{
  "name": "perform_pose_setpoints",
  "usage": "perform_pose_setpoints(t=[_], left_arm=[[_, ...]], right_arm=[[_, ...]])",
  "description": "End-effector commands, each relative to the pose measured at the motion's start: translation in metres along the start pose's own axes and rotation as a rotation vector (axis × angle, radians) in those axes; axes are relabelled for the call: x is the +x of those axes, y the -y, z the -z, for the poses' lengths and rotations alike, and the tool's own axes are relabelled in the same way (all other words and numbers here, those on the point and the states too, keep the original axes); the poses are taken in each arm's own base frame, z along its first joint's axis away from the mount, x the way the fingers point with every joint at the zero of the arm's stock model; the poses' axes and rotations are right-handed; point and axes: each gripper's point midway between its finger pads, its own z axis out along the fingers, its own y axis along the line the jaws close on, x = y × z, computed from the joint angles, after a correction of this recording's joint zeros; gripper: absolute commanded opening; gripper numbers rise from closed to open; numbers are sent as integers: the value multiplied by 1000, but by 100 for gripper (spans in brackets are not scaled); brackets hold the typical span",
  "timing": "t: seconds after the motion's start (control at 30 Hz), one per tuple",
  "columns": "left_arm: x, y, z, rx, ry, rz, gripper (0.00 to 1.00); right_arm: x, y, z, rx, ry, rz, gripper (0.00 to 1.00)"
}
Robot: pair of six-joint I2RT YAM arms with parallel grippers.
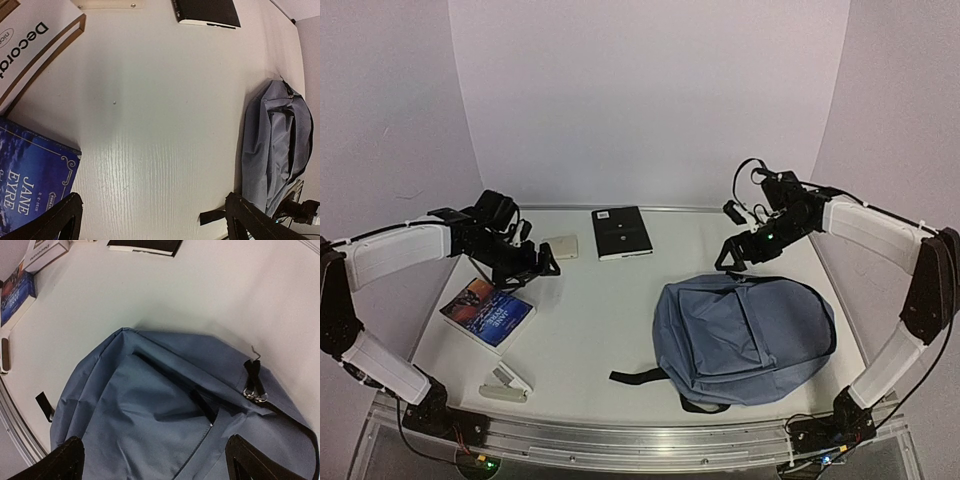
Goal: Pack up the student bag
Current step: Adjust the student bag at the center of the board.
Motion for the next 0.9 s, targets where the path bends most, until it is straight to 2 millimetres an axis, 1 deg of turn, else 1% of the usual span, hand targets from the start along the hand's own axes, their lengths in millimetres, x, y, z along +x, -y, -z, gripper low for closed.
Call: perform_pose_setpoints(t=[0.0, 0.07, 0.1, 0.17, 0.23, 0.3, 0.4, 0.47, 0.53, 0.57, 0.63, 0.7, 0.73, 0.8, 0.87], left_arm=[[4, 45, 2, 117, 29, -130, 100], [13, 62, -8, 159, 2, -168, 100], [21, 74, -15, 178, -20, -193, 100], [33, 92, -30, 203, -56, -230, 100], [53, 111, -49, 226, -114, -273, 100], [73, 132, -67, 255, -163, -312, 100], [104, 161, -91, 300, -235, -357, 100], [117, 174, -102, 324, -264, -371, 100], [128, 183, -115, 339, -290, -375, 100], [131, 190, -118, 359, -300, -368, 100], [139, 198, -130, 393, -335, -345, 100], [146, 206, -140, 421, -371, -333, 97], [148, 213, -142, 436, -379, -336, 95], [151, 220, -148, 461, -392, -331, 91], [149, 223, -154, 470, -386, -316, 85]], right_arm=[[-7, 44, 17, 54, -34, -23, 98], [-5, 71, 21, 68, -68, -42, 98], [-3, 89, 24, 86, -80, -53, 98], [2, 117, 26, 114, -107, -74, 98], [13, 143, 26, 138, -143, -100, 98], [24, 165, 23, 147, -176, -123, 98], [44, 199, 25, 165, -218, -170, 98], [55, 212, 24, 158, -238, -192, 98], [71, 222, 21, 149, -268, -215, 98], [78, 224, 17, 142, -287, -218, 98], [99, 223, 7, 124, -345, -223, 98], [116, 216, 0, 92, -384, -213, 98], [122, 213, -2, 78, -395, -210, 98], [131, 205, -4, 54, -411, -209, 98], [139, 196, -4, 28, -422, -212, 98]])
